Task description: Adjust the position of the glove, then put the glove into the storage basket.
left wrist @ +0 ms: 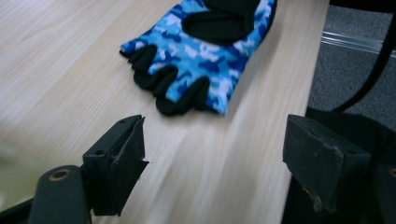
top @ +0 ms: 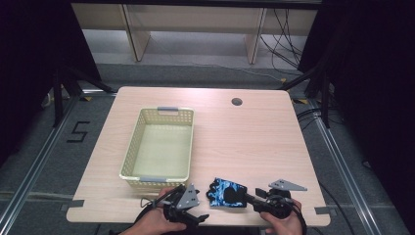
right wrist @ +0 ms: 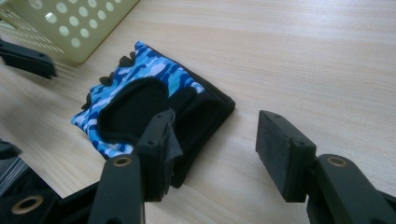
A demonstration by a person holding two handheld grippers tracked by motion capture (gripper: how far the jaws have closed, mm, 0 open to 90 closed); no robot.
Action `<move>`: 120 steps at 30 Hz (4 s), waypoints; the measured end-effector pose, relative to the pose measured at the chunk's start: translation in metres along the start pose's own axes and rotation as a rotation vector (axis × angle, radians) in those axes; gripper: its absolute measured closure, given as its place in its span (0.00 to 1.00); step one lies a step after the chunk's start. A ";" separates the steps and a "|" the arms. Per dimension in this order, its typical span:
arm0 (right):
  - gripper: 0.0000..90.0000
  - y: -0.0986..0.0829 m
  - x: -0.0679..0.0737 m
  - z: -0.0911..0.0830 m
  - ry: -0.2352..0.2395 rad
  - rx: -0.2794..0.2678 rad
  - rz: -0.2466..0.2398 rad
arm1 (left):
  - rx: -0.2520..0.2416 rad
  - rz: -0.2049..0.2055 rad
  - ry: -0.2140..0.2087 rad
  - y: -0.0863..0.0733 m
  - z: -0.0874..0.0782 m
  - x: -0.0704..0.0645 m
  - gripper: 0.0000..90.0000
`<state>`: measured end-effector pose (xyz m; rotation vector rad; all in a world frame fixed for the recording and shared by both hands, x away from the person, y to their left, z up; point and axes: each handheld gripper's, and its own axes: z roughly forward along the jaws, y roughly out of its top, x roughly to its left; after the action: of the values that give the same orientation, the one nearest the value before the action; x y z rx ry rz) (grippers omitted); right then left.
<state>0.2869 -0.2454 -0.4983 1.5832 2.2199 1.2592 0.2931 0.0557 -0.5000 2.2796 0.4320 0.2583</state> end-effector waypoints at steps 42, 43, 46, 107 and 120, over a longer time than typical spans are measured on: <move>0.95 -0.008 -0.013 0.019 0.164 -0.007 0.109 | 0.047 0.147 0.031 0.022 0.038 -0.008 0.79; 0.96 -0.007 -0.015 0.018 0.149 -0.017 0.063 | 0.040 0.159 0.041 0.021 0.038 -0.008 0.80; 0.96 -0.006 -0.013 0.016 0.148 -0.031 0.074 | 0.038 0.147 0.034 0.021 0.037 -0.009 0.82; 0.96 0.145 0.128 0.081 0.323 -0.029 -0.263 | 0.064 0.013 0.185 0.003 -0.136 0.104 0.82; 0.96 0.150 0.151 0.141 0.298 0.106 -0.277 | 0.164 -0.049 0.189 -0.030 -0.137 0.133 0.82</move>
<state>0.4054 -0.0287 -0.4338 1.1220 2.6135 1.3883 0.3661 0.2175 -0.4237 2.4103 0.6260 0.4297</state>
